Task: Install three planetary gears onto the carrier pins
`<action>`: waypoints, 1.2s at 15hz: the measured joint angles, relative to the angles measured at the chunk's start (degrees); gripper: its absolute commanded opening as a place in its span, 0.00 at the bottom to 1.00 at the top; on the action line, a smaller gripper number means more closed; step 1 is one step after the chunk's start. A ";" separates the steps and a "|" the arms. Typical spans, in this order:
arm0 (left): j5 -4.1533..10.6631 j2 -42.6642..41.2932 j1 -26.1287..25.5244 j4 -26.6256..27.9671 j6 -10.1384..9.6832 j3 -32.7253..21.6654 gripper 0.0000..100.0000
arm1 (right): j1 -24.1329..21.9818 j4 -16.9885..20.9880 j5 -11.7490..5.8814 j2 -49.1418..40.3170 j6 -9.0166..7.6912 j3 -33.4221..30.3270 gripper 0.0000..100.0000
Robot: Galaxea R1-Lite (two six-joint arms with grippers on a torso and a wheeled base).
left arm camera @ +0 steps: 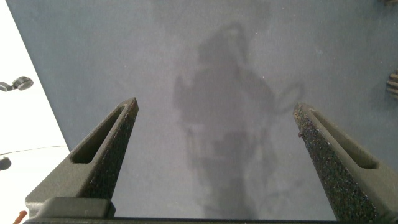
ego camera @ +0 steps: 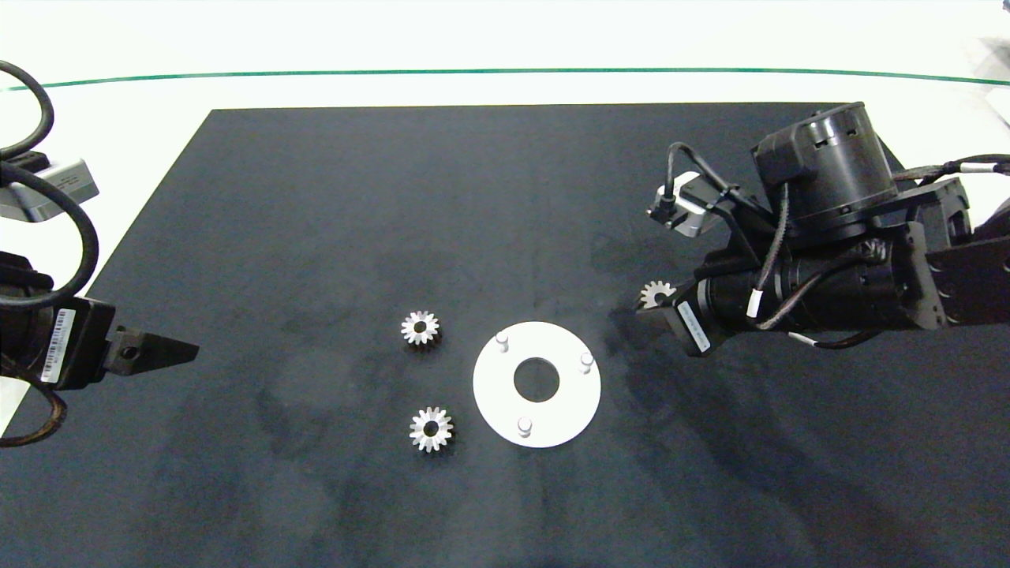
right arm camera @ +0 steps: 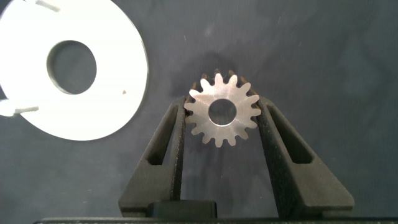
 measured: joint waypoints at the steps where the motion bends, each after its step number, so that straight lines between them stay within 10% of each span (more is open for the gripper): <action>1: 0.00 0.00 -0.05 0.01 0.00 0.00 1.00 | 0.40 1.29 0.02 -0.13 0.13 -1.49 0.22; 18: 0.00 0.02 -0.24 0.00 0.07 0.11 1.00 | 9.37 6.78 0.06 4.83 3.00 -5.95 0.22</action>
